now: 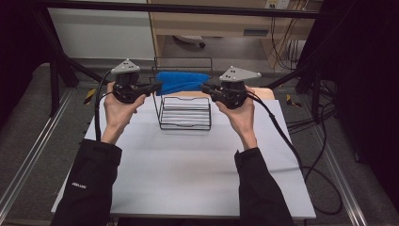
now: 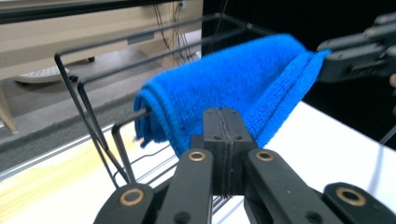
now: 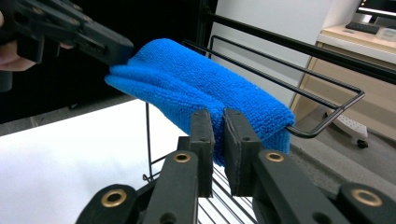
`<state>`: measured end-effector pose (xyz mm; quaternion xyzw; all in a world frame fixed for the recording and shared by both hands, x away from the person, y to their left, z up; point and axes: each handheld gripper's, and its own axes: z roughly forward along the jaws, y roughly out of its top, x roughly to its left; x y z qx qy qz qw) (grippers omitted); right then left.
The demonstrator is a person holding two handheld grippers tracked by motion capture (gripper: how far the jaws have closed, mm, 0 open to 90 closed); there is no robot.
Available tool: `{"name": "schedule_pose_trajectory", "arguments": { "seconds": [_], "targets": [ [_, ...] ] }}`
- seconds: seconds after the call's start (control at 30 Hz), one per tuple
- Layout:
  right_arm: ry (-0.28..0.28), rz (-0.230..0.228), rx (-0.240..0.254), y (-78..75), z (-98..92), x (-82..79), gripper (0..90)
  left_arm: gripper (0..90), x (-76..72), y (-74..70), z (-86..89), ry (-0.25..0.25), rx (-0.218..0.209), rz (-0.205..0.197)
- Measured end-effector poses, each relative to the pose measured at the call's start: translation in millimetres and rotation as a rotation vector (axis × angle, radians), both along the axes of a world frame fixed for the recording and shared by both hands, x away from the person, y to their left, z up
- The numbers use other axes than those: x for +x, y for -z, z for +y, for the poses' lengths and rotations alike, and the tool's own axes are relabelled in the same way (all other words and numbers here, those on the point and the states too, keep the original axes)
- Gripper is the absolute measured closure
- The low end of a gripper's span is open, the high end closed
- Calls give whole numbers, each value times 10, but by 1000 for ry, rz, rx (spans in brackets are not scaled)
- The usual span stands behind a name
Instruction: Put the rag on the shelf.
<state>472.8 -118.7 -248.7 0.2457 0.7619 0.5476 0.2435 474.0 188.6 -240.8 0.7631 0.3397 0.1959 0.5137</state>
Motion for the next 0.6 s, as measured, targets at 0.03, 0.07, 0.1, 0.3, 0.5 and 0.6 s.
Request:
{"name": "schedule_pose_trajectory", "arguments": {
  "seconds": [0.03,0.07,0.1,0.3,0.5,0.6],
  "targets": [
    [0,3,1,1,2,-1,810,898,2,13,-2,-2,8,1],
    [-2,5,1,2,3,-1,803,898,9,36,-6,-3,14,6],
    [0,6,0,2,5,-3,796,898,13,50,-9,-7,17,8],
    [-10,18,29,-22,-11,-21,716,899,39,149,-23,-27,36,5],
    [-13,37,64,-32,-12,-28,738,899,72,227,-54,-33,60,8],
    [0,80,34,39,29,-13,856,899,80,256,-60,-38,59,1]
  ]
}}
